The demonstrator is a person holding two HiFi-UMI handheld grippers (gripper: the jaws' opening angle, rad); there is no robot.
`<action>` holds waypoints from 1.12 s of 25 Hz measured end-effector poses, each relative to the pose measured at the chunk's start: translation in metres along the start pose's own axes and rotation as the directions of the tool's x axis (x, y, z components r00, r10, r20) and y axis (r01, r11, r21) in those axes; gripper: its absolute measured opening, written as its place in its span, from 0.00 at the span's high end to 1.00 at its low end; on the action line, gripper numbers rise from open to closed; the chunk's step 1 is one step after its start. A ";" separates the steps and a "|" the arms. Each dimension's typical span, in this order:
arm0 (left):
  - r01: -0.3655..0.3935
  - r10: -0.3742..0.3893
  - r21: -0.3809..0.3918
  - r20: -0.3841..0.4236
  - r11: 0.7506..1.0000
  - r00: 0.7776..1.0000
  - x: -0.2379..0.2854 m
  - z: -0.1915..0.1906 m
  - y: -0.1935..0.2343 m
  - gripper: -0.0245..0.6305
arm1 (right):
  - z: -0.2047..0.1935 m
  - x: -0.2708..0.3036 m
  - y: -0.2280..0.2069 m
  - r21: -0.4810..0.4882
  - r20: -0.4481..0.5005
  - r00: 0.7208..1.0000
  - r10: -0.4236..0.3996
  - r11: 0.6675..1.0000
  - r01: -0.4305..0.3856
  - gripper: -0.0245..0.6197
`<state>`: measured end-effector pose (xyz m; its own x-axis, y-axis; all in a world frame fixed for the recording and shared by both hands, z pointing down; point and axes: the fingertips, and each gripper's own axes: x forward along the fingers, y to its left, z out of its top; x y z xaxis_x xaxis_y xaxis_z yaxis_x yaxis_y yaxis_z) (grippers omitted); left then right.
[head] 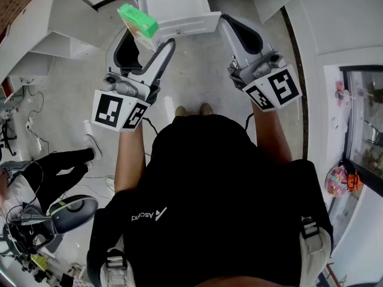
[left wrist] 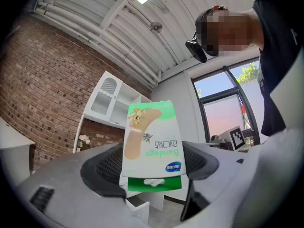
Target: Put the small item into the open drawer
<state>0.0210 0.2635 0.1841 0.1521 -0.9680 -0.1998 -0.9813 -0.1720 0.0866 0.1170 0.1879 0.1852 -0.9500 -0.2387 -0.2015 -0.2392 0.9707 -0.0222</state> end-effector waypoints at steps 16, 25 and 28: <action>-0.024 0.027 0.055 -0.055 0.998 0.998 0.025 -0.015 -0.006 0.42 | 0.004 -0.021 -0.032 0.030 0.041 0.999 0.024 0.999 -0.026 0.96; -0.038 0.050 0.095 -0.125 0.995 0.991 0.066 -0.038 0.001 0.42 | -0.006 -0.025 -0.076 0.013 0.019 0.999 0.031 0.999 -0.031 0.96; -0.036 0.051 0.101 -0.149 0.994 0.988 0.094 -0.043 0.019 0.42 | -0.011 -0.009 -0.103 0.017 0.001 1.000 0.028 0.999 -0.028 0.96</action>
<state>0.0220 0.1613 0.2084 0.1178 -0.9919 -0.0478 -0.9930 -0.1177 -0.0048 0.1481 0.0896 0.1997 -0.9561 -0.2110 -0.2033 -0.2085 0.9774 -0.0335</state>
